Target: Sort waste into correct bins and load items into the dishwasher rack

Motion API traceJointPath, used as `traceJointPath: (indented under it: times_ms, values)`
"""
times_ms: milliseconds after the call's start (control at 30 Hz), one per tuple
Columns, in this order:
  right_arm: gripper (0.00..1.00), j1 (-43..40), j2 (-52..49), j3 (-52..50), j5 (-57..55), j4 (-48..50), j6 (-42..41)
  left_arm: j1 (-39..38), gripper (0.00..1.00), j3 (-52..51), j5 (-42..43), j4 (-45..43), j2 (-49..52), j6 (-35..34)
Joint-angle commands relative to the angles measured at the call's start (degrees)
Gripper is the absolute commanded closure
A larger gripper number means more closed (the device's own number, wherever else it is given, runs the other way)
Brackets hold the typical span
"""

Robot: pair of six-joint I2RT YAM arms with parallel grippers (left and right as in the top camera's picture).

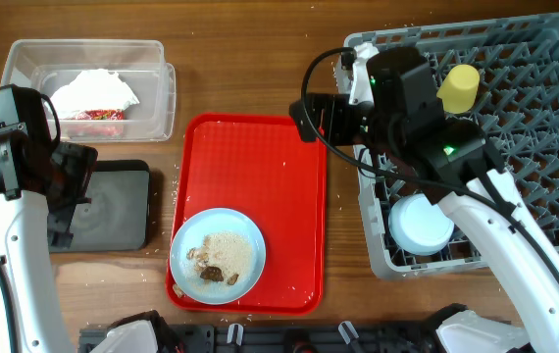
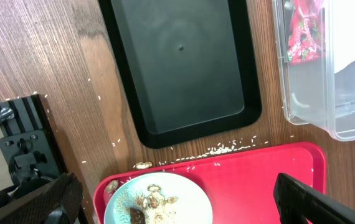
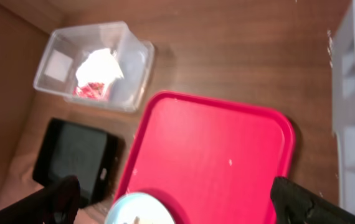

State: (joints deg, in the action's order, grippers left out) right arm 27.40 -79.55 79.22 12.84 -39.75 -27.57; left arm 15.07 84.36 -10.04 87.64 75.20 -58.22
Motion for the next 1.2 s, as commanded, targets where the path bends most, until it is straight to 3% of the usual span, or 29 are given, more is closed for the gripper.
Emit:
traceJointPath:
  times_ms: [0,300,533,1033,1167]
  values:
    - [0.01,0.11,-0.37,0.33,0.98,4.02,-0.15,0.22,0.00,-0.17,-0.96,0.07,-0.31,-0.96]
    - [0.00,-0.90,-0.37,0.33,-9.64,8.83,0.46,0.22,0.00,-0.17,-0.96,0.07,-0.31,-0.96]
    - [0.00,-4.42,-0.26,0.33,-9.57,8.11,0.42,0.22,0.00,-0.17,-0.94,0.07,-0.31,-0.96]
    - [0.00,-23.61,-0.28,0.33,-9.68,3.30,0.55,0.22,0.00,-0.17,-0.96,0.07,-0.31,-0.96]
    - [0.00,-25.59,-0.28,0.28,-17.18,2.45,0.57,0.22,0.00,-0.17,-0.96,0.07,-0.31,-0.96]
